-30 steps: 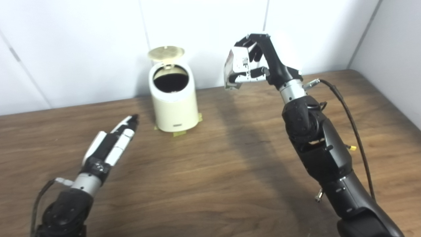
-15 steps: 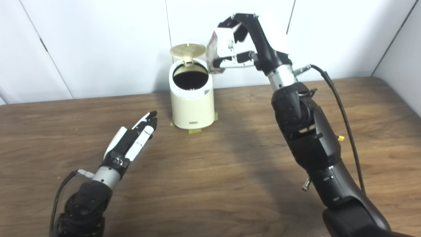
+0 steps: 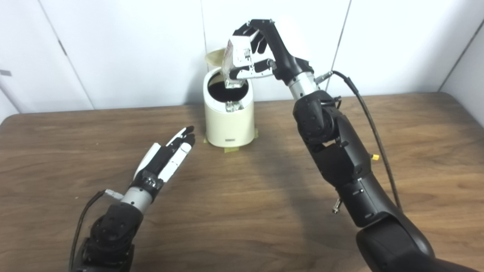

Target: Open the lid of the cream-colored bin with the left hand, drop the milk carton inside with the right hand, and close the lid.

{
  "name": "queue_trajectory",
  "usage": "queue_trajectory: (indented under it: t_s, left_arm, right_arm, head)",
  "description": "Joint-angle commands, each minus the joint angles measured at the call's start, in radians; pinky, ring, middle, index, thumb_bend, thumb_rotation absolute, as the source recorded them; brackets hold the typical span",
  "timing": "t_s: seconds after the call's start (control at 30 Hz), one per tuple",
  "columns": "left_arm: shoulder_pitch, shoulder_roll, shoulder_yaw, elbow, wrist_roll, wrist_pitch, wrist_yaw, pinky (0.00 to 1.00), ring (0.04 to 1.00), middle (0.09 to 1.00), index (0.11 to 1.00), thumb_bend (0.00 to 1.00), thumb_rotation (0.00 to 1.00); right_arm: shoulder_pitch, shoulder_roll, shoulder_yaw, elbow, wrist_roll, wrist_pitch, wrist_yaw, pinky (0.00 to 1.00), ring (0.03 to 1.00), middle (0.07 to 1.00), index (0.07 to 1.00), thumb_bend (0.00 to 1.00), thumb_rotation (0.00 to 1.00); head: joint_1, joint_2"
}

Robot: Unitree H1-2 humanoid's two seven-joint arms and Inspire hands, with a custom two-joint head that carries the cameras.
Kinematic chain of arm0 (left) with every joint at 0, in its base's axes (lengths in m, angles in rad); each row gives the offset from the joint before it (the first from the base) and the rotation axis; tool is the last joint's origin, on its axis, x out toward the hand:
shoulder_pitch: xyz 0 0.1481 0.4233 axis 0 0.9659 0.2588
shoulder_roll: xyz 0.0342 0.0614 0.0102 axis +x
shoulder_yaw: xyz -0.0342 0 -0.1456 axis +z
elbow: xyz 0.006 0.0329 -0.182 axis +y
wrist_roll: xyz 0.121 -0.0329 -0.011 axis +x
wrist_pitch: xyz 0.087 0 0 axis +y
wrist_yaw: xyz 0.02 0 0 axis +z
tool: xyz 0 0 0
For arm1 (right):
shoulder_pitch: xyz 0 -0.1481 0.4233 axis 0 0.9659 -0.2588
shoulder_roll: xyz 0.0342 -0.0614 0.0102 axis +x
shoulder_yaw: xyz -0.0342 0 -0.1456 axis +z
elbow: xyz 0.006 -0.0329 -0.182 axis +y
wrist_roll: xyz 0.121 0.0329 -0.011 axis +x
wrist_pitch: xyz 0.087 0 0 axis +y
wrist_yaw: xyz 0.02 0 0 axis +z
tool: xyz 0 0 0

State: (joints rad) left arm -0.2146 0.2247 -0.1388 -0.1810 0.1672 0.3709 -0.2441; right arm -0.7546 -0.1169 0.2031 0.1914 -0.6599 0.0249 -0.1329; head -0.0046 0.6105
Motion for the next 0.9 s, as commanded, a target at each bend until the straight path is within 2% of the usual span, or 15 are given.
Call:
queue_trajectory:
  t_s: [0.0, 0.17, 0.3, 0.73, 0.87]
  left_arm:
    - [-0.039, -0.001, 0.001, -0.029, 0.008, -0.033, 0.015, 0.91, 0.928, 0.950, 0.985, 0.62, 1.00]
    - [-0.039, 0.001, 0.005, -0.026, 0.004, -0.045, 0.012, 0.92, 0.938, 0.957, 0.989, 0.61, 1.00]
    - [-0.036, 0.002, 0.002, -0.034, 0.012, -0.026, 0.013, 0.93, 0.947, 0.956, 0.986, 0.63, 1.00]
    - [-0.041, -0.002, 0.002, -0.039, 0.009, -0.025, 0.011, 0.94, 0.951, 0.956, 0.988, 0.63, 1.00]
    - [-0.039, -0.008, -0.001, -0.043, 0.012, -0.010, 0.013, 0.93, 0.946, 0.953, 0.988, 0.63, 1.00]
  right_arm:
    - [-0.078, -0.001, -0.002, -0.018, -0.001, -0.041, -0.031, 0.34, 0.411, 0.512, 0.502, 0.50, 0.00]
    - [-0.072, 0.001, 0.013, 0.014, -0.007, -0.047, -0.041, 0.34, 0.414, 0.514, 0.492, 0.50, 0.00]
    - [-0.079, 0.009, 0.007, 0.062, 0.001, -0.038, -0.055, 0.33, 0.415, 0.509, 0.496, 0.50, 0.00]
    - [-0.120, 0.019, 0.004, 0.210, 0.004, -0.097, -0.185, 0.34, 0.410, 0.505, 0.506, 0.50, 0.00]
    - [-0.125, 0.013, 0.005, 0.228, 0.006, -0.117, -0.198, 0.34, 0.413, 0.507, 0.500, 0.50, 0.00]
  head:
    - [-0.001, 0.001]
    - [-0.003, 0.001]
    - [-0.007, 0.005]
    - [-0.013, 0.008]
    - [-0.011, 0.011]
